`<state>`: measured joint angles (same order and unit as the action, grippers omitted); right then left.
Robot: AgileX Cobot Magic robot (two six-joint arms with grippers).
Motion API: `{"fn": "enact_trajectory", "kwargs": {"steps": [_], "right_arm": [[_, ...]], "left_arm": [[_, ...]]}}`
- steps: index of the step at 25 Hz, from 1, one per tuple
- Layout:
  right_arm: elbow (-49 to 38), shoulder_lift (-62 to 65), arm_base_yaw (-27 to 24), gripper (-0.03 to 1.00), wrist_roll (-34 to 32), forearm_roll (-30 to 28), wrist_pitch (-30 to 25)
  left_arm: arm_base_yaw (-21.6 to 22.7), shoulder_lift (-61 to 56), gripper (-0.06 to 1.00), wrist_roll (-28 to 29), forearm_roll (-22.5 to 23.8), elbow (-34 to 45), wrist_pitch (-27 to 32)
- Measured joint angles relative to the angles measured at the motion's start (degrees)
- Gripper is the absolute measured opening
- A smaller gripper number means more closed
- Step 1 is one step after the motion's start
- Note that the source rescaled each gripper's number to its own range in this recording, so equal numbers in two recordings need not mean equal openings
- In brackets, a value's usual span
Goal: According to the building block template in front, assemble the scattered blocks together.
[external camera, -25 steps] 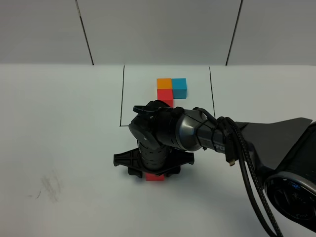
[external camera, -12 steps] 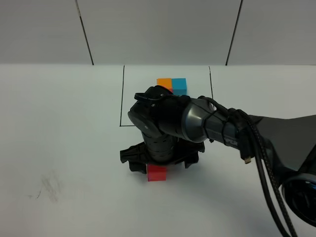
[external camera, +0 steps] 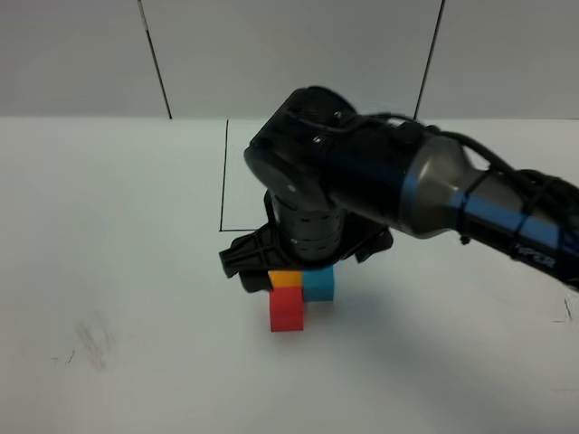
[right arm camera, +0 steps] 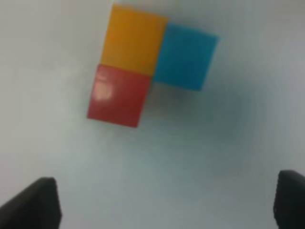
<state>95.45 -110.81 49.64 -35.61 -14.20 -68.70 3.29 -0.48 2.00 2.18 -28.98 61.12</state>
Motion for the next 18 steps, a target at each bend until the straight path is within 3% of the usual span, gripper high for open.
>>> {"fn": "enact_trajectory", "kwargs": {"steps": [5, 9, 14, 18], "right_arm": [[0.0, 9.4, -3.2, 0.94, 3.4, -13.1, -0.3], [0.0, 17.8, -9.5, 0.94, 11.3, -17.7, -0.3], [0.0, 27.2, -22.6, 0.94, 27.8, -16.5, 1.8], [0.0, 33.4, -35.2, 0.94, 39.7, -11.4, 0.4]], "left_arm": [[0.0, 0.0, 0.64, 0.1, 0.0, 0.0, 0.0], [0.0, 0.0, 0.64, 0.2, 0.0, 0.0, 0.0], [0.0, 0.0, 0.64, 0.2, 0.0, 0.0, 0.0], [0.0, 0.0, 0.64, 0.2, 0.0, 0.0, 0.0]]}}
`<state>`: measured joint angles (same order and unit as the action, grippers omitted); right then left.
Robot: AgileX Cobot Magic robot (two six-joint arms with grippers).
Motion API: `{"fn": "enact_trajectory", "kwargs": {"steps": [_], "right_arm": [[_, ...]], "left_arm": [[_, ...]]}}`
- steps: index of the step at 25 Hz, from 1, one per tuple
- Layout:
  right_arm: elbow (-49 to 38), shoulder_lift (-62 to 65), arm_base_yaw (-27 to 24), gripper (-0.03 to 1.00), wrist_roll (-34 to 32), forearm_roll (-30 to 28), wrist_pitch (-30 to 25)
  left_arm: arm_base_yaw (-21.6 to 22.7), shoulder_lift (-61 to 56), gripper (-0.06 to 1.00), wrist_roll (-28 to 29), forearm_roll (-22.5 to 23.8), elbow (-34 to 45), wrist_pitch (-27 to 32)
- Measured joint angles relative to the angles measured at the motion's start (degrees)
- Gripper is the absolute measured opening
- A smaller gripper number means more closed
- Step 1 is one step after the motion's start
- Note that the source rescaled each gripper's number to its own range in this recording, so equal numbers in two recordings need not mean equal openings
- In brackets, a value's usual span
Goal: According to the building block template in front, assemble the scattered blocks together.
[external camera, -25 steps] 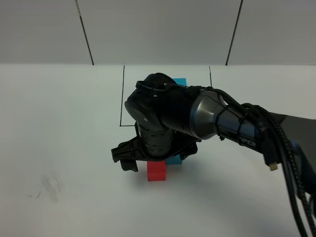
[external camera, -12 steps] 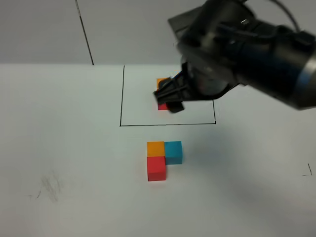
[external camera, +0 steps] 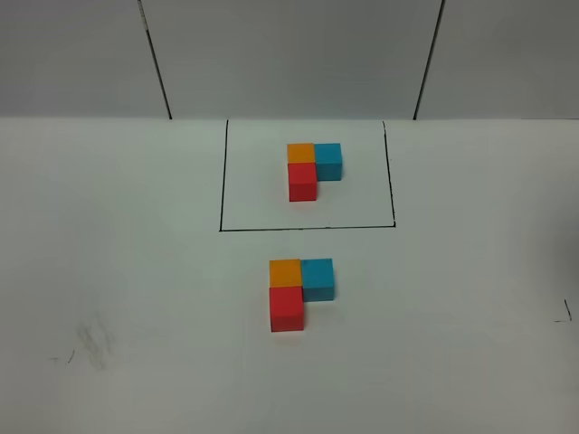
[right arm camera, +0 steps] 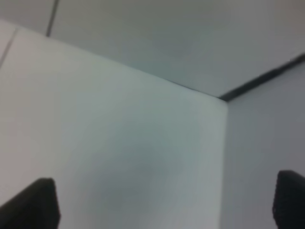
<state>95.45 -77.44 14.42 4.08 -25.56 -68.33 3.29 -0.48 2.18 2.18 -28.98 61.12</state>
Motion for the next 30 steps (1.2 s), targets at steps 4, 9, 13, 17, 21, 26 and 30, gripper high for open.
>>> {"fn": "enact_trajectory", "kwargs": {"steps": [4, 9, 13, 17, 21, 26, 30], "right_arm": [[0.0, 5.1, -11.3, 0.94, 6.4, 4.5, -1.3], [-2.8, 14.1, -14.2, 0.94, 9.0, 6.0, -1.5], [-8.7, 24.9, -14.2, 0.94, 9.3, 6.2, -1.5], [-17.7, 37.0, -14.2, 0.94, 10.3, 7.6, -0.4], [-27.7, 48.6, -14.2, 0.94, 13.3, 13.8, 5.0], [-38.3, 60.4, -11.1, 0.94, 15.8, 19.9, 9.9], [-44.0, 65.0, -9.5, 0.94, 13.9, 21.4, 9.0]], "left_arm": [[0.0, 0.0, 0.64, 0.0, 0.0, 0.0, 0.0], [0.0, 0.0, 0.64, 0.0, 0.0, 0.0, 0.0], [0.0, 0.0, 0.64, 0.0, 0.0, 0.0, 0.0], [0.0, 0.0, 0.64, 0.0, 0.0, 0.0, 0.0], [0.0, 0.0, 0.64, 0.0, 0.0, 0.0, 0.0], [0.0, 0.0, 0.64, 0.0, 0.0, 0.0, 0.0], [0.0, 0.0, 0.64, 0.0, 0.0, 0.0, 0.0]]}}
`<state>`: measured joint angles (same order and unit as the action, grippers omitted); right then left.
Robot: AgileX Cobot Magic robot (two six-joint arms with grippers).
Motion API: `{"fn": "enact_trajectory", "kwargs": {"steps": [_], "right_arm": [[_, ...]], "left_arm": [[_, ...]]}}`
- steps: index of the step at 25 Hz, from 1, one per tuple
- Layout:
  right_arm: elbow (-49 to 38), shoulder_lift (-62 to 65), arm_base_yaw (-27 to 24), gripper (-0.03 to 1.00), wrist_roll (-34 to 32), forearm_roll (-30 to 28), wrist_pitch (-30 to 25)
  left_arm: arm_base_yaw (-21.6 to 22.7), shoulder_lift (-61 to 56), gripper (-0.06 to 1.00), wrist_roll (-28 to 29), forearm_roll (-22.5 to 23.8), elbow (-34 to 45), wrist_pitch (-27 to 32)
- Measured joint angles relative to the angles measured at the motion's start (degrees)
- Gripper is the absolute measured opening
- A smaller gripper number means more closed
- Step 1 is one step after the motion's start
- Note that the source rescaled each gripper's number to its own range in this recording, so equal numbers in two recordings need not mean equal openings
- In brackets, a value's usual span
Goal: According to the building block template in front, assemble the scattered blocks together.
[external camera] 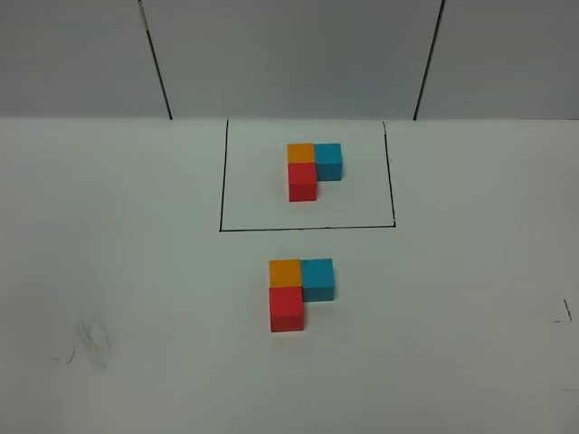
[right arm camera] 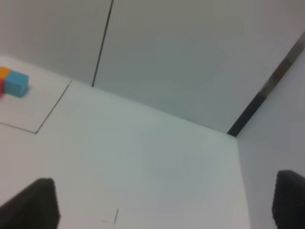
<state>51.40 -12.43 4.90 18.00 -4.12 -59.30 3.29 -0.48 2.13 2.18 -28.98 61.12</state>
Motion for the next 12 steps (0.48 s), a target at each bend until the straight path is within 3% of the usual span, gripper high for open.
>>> {"fn": "enact_trajectory", "kwargs": {"steps": [12], "right_arm": [[-17.2, 12.7, 0.0, 0.94, -6.0, 6.1, 2.2]], "left_arm": [[0.0, 0.0, 0.64, 0.0, 0.0, 0.0, 0.0]]}}
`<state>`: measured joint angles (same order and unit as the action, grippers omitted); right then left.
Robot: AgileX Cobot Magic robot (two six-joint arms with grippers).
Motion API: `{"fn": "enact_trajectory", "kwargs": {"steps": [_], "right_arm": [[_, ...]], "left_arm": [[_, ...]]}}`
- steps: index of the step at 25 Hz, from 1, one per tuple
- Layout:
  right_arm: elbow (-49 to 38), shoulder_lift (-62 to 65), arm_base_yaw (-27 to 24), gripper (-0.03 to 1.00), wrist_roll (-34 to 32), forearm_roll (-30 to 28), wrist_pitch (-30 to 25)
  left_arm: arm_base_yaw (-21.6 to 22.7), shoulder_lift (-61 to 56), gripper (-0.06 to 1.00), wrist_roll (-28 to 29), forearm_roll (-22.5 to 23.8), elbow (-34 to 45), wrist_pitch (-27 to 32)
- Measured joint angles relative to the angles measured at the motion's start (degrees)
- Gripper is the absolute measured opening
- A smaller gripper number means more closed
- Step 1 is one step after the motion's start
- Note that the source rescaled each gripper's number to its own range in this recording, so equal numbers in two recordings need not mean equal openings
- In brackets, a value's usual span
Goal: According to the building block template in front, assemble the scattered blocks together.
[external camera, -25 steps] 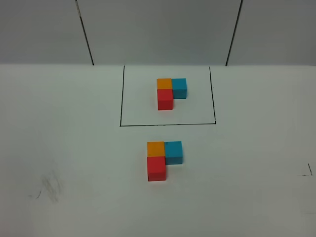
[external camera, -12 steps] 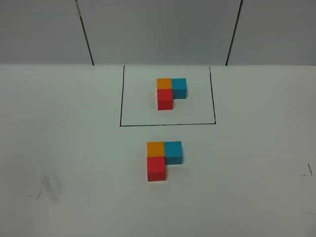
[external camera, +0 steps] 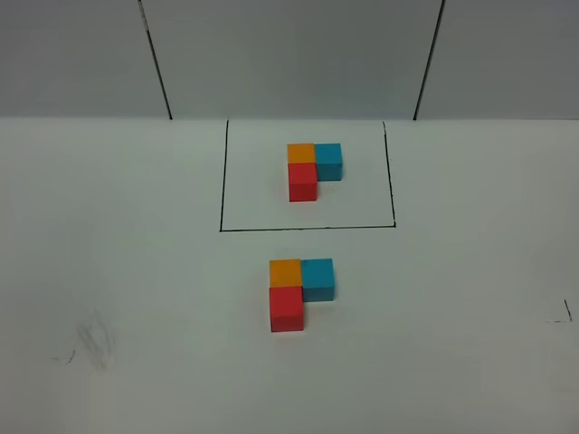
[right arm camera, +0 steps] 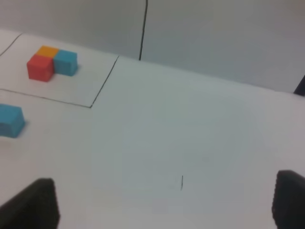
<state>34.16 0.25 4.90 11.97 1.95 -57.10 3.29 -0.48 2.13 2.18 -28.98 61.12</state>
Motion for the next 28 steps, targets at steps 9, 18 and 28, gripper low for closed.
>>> {"fn": "enact_trajectory", "kwargs": {"steps": [9, 18, 28], "right_arm": [[-4.4, 0.2, 0.0, 0.94, -2.8, 0.8, -2.1], [-5.3, 0.2, 0.0, 0.85, -4.3, 2.6, -4.2], [-5.3, 0.2, 0.0, 0.45, -4.5, 5.2, -4.2]], "left_arm": [[0.0, 0.0, 0.64, -0.1, 0.0, 0.0, 0.0], [0.0, 0.0, 0.64, -0.1, 0.0, 0.0, 0.0], [0.0, 0.0, 0.64, -0.1, 0.0, 0.0, 0.0]]}}
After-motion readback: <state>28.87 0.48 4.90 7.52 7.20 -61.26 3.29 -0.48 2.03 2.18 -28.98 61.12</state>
